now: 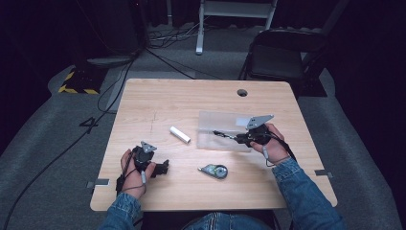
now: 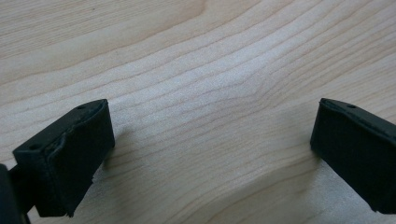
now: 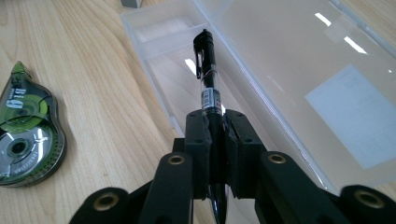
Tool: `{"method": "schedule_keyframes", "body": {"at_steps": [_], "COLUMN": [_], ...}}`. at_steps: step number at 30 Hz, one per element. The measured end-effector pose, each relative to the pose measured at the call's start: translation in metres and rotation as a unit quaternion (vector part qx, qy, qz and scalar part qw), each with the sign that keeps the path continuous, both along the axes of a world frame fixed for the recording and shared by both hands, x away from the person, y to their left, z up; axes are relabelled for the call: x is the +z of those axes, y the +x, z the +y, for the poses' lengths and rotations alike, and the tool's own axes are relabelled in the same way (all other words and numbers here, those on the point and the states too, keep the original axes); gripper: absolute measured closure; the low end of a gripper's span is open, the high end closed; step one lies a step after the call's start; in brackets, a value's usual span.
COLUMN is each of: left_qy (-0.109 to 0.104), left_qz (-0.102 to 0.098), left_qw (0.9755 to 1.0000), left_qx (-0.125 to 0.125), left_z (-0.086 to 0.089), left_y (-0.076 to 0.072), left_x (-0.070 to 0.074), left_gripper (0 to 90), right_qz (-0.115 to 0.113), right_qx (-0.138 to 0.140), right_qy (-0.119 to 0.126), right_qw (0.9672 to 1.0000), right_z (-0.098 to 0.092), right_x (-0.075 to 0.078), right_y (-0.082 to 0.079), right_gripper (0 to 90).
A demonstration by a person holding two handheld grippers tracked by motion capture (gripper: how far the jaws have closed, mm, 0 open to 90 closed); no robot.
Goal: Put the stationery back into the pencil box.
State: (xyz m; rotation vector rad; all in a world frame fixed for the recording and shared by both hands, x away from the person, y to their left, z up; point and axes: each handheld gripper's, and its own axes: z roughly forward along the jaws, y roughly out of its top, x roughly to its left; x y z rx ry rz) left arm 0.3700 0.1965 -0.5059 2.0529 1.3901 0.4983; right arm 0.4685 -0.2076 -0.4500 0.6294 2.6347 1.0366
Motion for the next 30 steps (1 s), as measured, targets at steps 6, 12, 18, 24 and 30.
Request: {"method": "schedule_keyframes", "body": {"at_steps": [6, 12, 18, 24, 30], "left_qy": [0.000, 0.000, 0.000, 0.000, 0.000], "left_qz": [0.000, 0.000, 0.000, 0.000, 0.000], "left_qw": [1.0000, 1.0000, 1.0000, 1.0000, 1.0000], "left_qx": [0.000, 0.000, 0.000, 0.000, 0.000], "left_z": [0.000, 0.000, 0.000, 0.000, 0.000], "left_y": [0.000, 0.000, 0.000, 0.000, 0.000], "left_x": [0.000, 0.000, 0.000, 0.000, 0.000], "left_gripper": [0.0, 0.0, 0.0, 0.0, 0.0], "right_qz": [0.002, 0.003, 0.002, 0.002, -0.003], "right_qx": [-0.005, -0.005, -0.004, -0.006, -0.010], "right_qy": [-0.006, -0.012, -0.016, -0.016, -0.021], "right_qw": [1.0000, 0.9999, 0.9999, 0.9999, 0.9997], "right_z": [0.000, 0.004, 0.007, 0.005, 0.004], "right_x": [-0.004, -0.008, -0.012, -0.014, -0.015], "right_y": [0.003, 0.005, 0.007, 0.009, 0.009], "right_gripper": [80.5, 80.4, 80.3, 80.3, 80.2]}}
